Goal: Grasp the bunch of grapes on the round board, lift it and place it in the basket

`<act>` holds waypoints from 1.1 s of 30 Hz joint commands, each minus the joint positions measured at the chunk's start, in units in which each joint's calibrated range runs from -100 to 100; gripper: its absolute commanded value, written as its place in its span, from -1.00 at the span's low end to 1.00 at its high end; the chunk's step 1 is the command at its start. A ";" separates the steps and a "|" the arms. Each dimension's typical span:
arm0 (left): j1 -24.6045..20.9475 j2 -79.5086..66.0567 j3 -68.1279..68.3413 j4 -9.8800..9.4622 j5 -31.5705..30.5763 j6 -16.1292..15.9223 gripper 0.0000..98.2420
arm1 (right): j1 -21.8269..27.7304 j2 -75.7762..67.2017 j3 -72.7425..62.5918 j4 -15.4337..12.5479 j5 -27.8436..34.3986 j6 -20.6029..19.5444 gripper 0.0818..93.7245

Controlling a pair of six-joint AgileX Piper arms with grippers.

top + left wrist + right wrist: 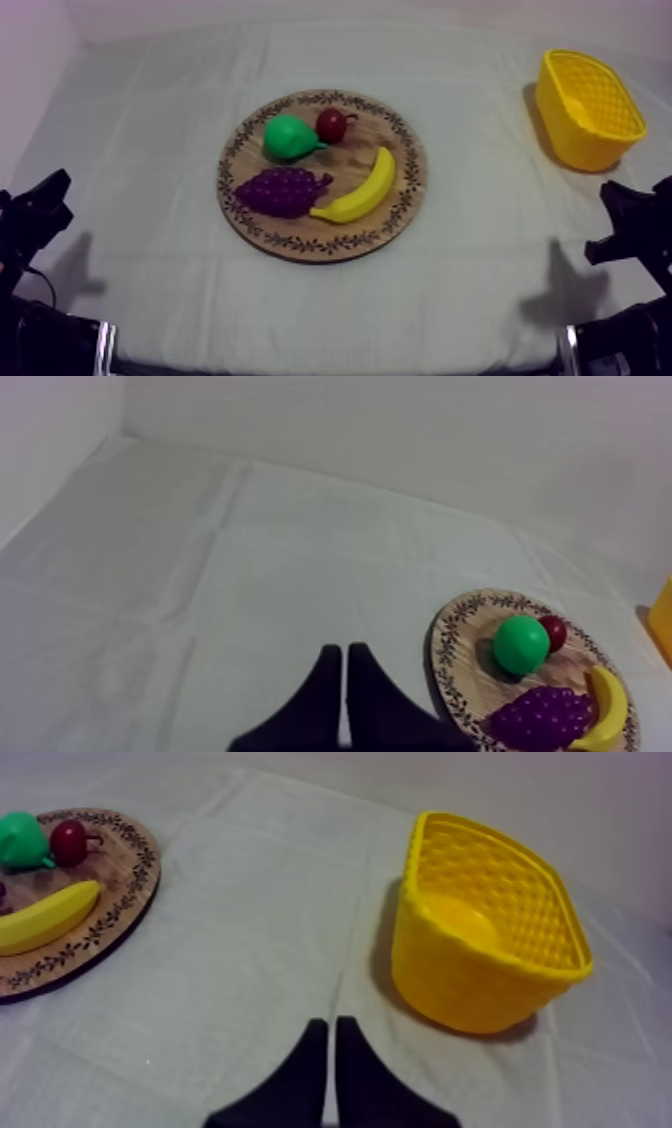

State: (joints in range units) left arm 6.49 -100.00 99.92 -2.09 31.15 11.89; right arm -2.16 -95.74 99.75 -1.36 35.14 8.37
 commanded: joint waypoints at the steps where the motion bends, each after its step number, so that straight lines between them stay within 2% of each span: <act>1: -0.01 0.00 -0.04 -0.04 -0.03 0.01 -1.00 | 0.01 -0.02 0.03 0.02 0.08 0.30 -0.99; 13: -0.01 0.00 -0.04 -0.04 -0.03 0.01 -1.00 | -0.77 4.99 -5.19 1.53 -1.05 3.32 -0.99; 23: -0.01 0.00 -0.04 -0.04 -0.03 0.01 -1.00 | -5.53 23.49 -25.93 2.82 0.88 4.98 -0.99; 33: -0.01 0.00 -0.04 -0.04 -0.03 0.01 -1.00 | -12.71 42.48 -50.29 5.78 6.96 2.75 -0.99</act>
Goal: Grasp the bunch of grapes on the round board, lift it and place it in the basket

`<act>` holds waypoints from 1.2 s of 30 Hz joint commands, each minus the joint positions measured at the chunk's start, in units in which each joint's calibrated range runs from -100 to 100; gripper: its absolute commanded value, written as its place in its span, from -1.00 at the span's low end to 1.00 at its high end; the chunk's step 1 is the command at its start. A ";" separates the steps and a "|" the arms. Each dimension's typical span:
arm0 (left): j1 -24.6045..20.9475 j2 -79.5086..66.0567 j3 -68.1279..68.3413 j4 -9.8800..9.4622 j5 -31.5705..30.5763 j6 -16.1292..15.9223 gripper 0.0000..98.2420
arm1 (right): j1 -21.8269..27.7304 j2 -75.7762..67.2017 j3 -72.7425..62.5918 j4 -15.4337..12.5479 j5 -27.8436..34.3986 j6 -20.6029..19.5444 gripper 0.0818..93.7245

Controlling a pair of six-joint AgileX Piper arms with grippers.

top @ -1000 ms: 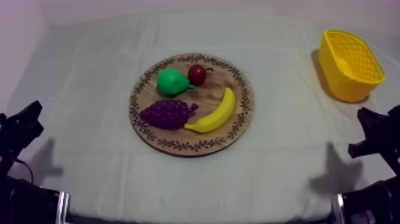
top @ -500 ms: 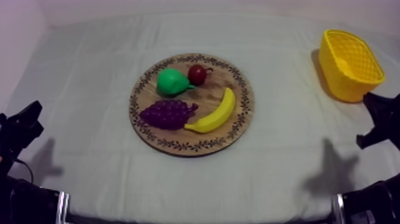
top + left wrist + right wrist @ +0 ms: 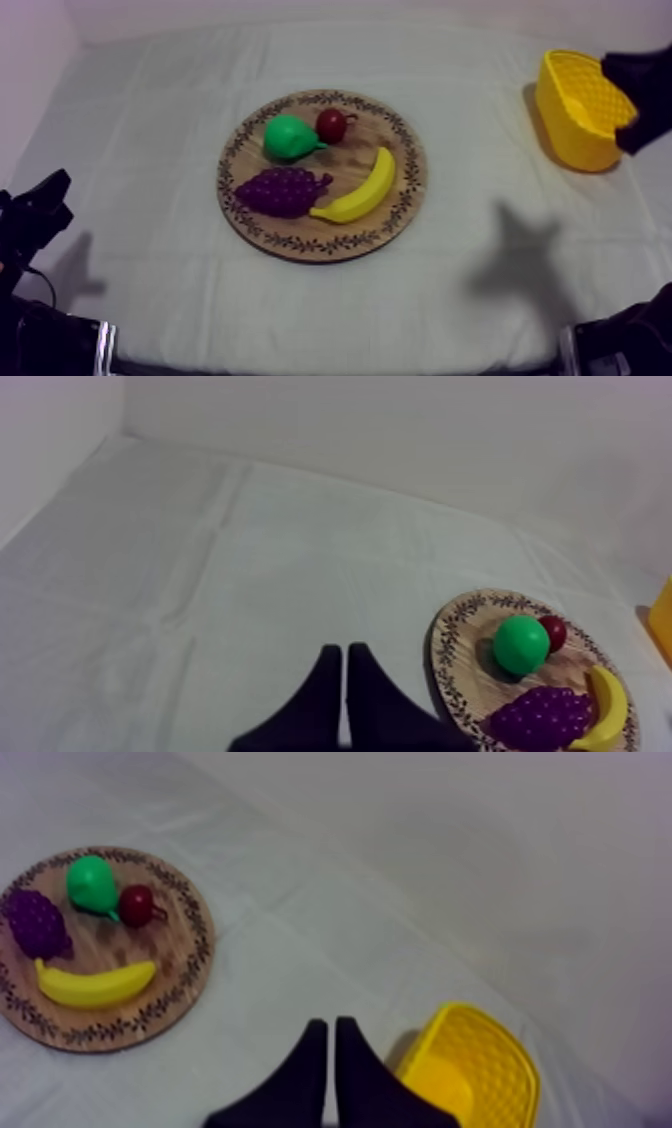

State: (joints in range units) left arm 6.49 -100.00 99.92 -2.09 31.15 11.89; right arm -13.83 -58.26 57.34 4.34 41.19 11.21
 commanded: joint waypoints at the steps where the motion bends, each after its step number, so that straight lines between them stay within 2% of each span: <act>1: -0.01 0.00 -0.04 -0.04 -0.03 0.01 -1.00 | -1.65 6.66 -10.03 0.28 1.63 -0.18 -0.99; 7: -0.01 0.00 -0.04 -0.04 -0.03 0.01 -1.00 | -5.19 16.04 -21.59 0.61 7.36 0.88 -1.00; 26: -0.01 0.00 -0.04 -0.04 -0.03 0.01 -1.00 | -14.29 44.28 -59.04 -2.27 31.72 5.31 -1.00; 36: -0.01 0.00 -0.04 -0.04 -0.03 0.01 -1.00 | -18.28 57.99 -73.74 -1.73 42.64 5.44 -1.00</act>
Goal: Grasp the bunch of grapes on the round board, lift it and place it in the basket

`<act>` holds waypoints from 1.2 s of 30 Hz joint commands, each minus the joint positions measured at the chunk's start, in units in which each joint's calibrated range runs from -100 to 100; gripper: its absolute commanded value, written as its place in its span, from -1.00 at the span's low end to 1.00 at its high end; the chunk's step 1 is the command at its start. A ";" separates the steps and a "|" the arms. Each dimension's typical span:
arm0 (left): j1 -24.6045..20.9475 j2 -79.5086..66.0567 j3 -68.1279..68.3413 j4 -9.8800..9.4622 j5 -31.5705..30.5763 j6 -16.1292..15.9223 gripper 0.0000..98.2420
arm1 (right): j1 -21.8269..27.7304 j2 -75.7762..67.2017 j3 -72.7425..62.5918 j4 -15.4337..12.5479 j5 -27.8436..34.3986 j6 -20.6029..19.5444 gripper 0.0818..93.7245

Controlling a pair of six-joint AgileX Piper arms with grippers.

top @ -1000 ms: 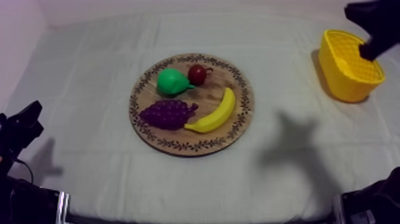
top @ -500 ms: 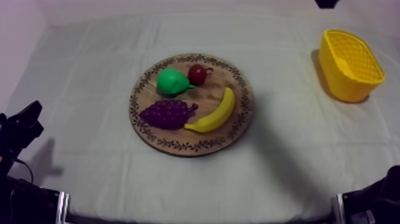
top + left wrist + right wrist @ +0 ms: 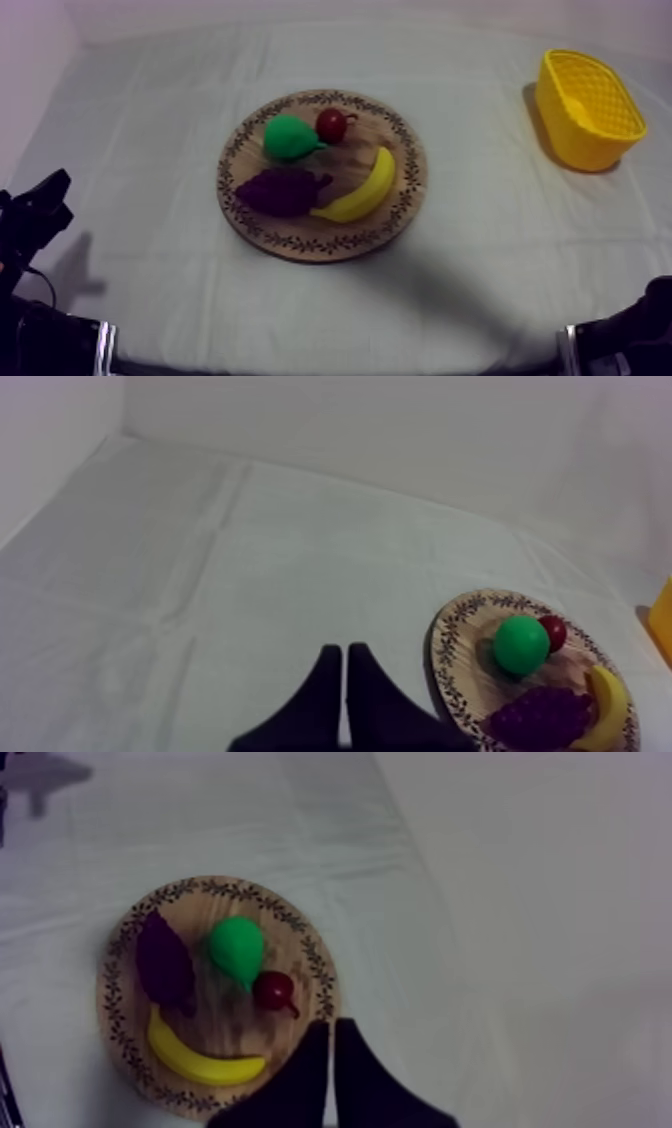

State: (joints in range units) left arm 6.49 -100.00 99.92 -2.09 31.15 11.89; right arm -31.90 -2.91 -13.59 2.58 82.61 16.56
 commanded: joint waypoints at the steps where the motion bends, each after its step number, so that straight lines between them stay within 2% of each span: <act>1: -0.01 0.00 -0.04 -0.04 -0.03 0.01 -1.00 | -0.47 3.94 -4.01 -0.08 2.12 0.14 -1.00; 10: -0.01 0.00 -0.04 -0.04 -0.03 0.01 -1.00 | -3.86 15.35 -10.45 -0.68 7.92 -0.25 -1.00; 20: -0.01 0.00 -0.04 -0.04 -0.03 0.01 -1.00 | -6.86 26.85 -15.87 0.41 13.63 -1.18 -1.00; 34: -0.01 0.00 -0.04 -0.04 -0.03 0.01 -1.00 | -7.68 34.80 -14.83 0.54 15.35 -0.75 -0.99; 36: -0.01 0.00 -0.04 -0.04 -0.03 0.01 -1.00 | -7.66 35.37 -14.82 0.50 15.36 -0.67 -0.92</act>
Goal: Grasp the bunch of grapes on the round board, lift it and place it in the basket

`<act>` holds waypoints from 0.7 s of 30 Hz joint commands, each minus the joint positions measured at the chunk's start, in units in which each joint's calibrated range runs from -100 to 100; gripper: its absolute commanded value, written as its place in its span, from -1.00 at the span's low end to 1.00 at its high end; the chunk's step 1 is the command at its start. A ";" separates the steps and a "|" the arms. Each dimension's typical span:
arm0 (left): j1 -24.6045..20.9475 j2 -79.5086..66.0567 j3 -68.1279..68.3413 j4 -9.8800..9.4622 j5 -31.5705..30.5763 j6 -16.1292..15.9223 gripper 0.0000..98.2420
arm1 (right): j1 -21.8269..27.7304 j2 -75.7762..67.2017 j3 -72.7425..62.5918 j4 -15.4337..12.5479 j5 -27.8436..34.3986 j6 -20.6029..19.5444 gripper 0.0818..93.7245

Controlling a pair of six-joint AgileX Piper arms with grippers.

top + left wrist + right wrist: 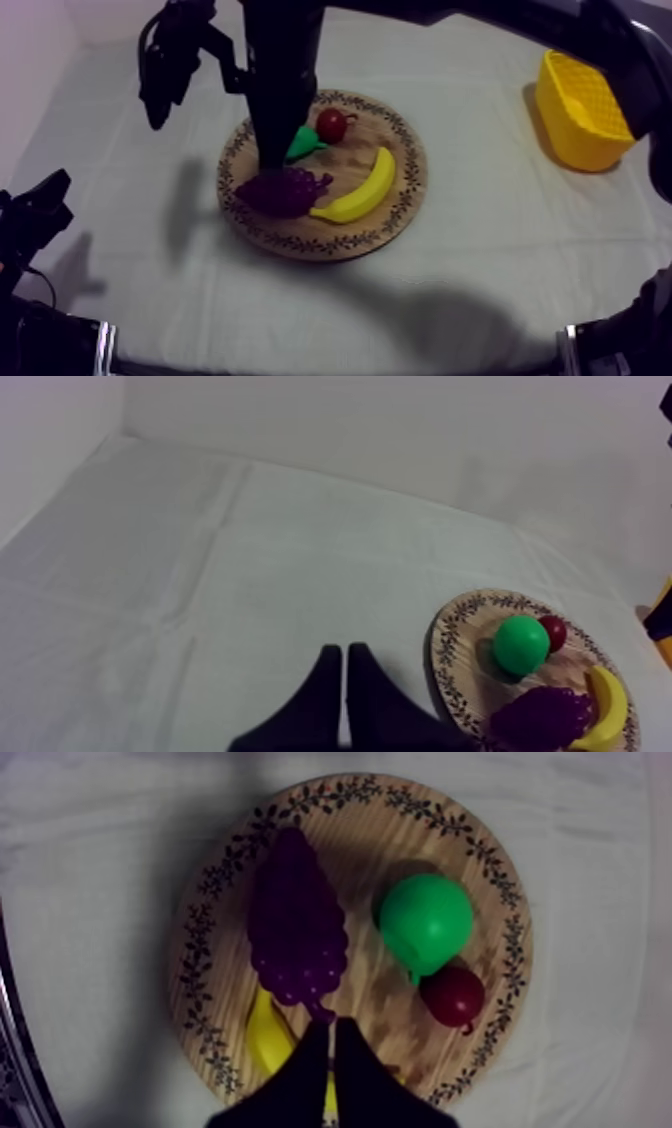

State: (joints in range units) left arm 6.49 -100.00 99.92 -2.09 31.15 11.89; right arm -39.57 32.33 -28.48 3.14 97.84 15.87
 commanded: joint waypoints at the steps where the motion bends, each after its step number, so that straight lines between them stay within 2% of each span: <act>1: -0.01 0.00 -0.04 -0.04 -0.03 0.01 -1.00 | 0.04 0.38 0.10 -0.14 0.14 0.06 -0.86; 5: -0.01 0.00 -0.04 -0.04 -0.03 0.01 -1.00 | 0.39 0.85 0.16 -0.80 0.17 0.44 -0.60; 10: -0.01 0.00 -0.04 -0.04 -0.03 0.01 -1.00 | 0.36 0.44 0.47 -0.14 0.18 0.91 0.04; 13: -0.01 0.00 -0.04 -0.04 -0.03 0.01 -1.00 | 0.05 0.23 0.53 0.50 0.16 1.24 0.31; 17: -0.01 0.00 -0.04 -0.04 -0.03 0.01 -1.00 | -0.10 0.20 0.86 0.29 0.15 1.99 0.48; 21: -0.01 0.00 -0.04 -0.04 -0.03 0.01 -1.00 | 0.05 0.64 1.34 -0.45 -0.13 2.54 0.55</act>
State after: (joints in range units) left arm 6.49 -100.00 99.92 -2.09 31.15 11.89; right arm -39.56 32.75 -27.25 2.94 97.87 18.38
